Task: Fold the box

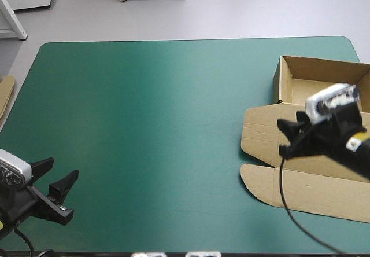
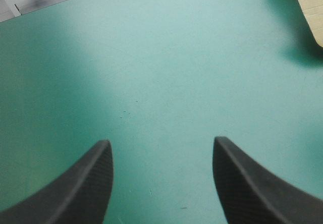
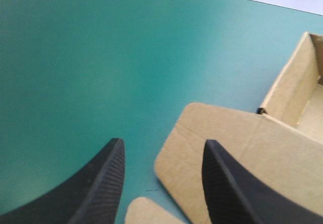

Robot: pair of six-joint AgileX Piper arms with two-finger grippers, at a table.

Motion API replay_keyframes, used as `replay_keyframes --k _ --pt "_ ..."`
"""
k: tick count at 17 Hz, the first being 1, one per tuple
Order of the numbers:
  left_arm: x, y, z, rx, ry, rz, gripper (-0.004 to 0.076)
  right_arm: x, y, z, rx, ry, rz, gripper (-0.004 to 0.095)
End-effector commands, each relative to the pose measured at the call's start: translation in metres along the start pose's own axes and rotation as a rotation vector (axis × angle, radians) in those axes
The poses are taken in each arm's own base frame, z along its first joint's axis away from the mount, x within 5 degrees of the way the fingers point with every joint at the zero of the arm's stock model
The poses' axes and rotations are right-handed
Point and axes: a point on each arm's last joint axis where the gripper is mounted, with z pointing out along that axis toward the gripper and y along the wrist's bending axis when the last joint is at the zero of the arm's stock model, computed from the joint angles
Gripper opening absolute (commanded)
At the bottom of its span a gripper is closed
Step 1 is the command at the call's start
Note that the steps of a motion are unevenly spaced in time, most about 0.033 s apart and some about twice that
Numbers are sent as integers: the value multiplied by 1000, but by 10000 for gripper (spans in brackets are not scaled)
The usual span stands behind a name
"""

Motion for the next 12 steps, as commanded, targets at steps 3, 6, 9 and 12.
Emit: replay_keyframes --k 3,6,9,12 --pt "-3 -2 13 10 -65 5 405 60 27 -37 -58 -207 -14 380" --pt "23 -11 41 63 8 -18 373 121 37 -58 -44 -295 -46 318" --pt "43 -16 45 99 -25 -46 373 158 43 -63 -50 -323 -75 291" --pt "71 -22 43 160 -106 -109 373 178 45 -63 -52 -361 -84 211"
